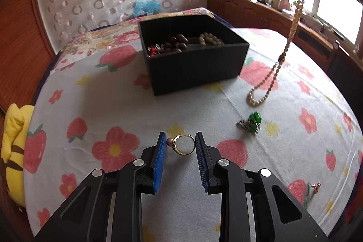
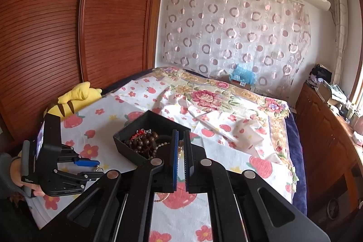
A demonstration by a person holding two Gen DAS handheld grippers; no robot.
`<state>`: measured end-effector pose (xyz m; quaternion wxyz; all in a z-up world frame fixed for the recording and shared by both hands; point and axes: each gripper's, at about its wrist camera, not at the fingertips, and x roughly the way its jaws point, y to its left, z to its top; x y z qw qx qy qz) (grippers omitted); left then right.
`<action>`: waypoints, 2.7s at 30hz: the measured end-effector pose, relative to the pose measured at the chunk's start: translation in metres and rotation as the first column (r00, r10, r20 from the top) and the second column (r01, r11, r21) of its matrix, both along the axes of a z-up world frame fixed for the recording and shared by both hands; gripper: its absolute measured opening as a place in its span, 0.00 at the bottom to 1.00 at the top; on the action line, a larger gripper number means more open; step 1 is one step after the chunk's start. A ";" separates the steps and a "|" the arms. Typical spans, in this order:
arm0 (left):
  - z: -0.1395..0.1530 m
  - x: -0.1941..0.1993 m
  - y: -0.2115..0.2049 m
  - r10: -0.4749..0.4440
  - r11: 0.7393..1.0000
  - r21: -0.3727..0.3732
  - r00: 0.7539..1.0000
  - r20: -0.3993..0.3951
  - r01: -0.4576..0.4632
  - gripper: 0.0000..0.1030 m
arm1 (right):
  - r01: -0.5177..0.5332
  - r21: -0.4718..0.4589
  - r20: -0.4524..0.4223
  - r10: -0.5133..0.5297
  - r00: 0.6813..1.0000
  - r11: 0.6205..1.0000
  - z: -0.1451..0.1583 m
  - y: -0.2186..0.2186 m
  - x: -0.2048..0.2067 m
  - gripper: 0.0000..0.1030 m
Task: Organize jewelry
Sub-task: 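Grasp the gold pearl ring with the left tool while the right tool holds the pearl strand, then lower the ring into the box with the left tool while the right tool releases the pearl strand there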
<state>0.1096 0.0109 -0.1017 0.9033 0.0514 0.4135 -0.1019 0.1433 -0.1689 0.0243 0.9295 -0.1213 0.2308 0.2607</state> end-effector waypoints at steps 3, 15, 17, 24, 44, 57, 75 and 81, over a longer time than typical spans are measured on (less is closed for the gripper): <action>0.010 0.000 0.003 0.010 1.000 -0.007 1.000 0.023 -0.010 0.24 | -0.003 0.007 0.016 0.003 1.000 1.000 0.011 0.004 0.002 0.05; 0.053 0.005 0.004 0.018 1.000 -0.013 0.993 0.116 -0.016 0.24 | -0.024 0.062 0.101 0.018 0.995 0.998 0.068 0.018 0.012 0.05; 0.059 0.007 0.006 0.019 1.000 -0.011 0.992 0.127 -0.018 0.24 | -0.022 0.063 0.113 0.014 0.993 0.998 0.076 0.021 0.016 0.05; 0.075 0.014 0.011 0.032 0.999 -0.021 0.987 0.157 -0.029 0.24 | -0.015 0.083 0.122 0.005 0.993 0.996 0.087 0.033 0.031 0.05; 0.087 0.030 0.006 0.034 0.999 -0.021 0.985 0.169 -0.031 0.24 | -0.005 0.069 0.007 0.005 1.000 0.998 0.036 0.062 0.060 0.05; 0.090 0.053 0.010 0.056 0.998 -0.031 0.984 0.170 -0.051 0.24 | -0.025 0.074 0.029 0.023 0.999 0.997 0.056 0.069 0.055 0.05; 0.071 0.076 -0.001 0.052 0.999 -0.010 0.986 0.158 -0.051 0.24 | 0.032 0.016 -0.021 -0.032 0.999 0.999 0.014 0.033 0.053 0.46; 0.065 0.088 -0.010 0.044 0.999 -0.007 0.987 0.151 -0.044 0.30 | 0.053 0.013 -0.053 -0.053 0.997 0.998 -0.010 0.004 0.046 0.46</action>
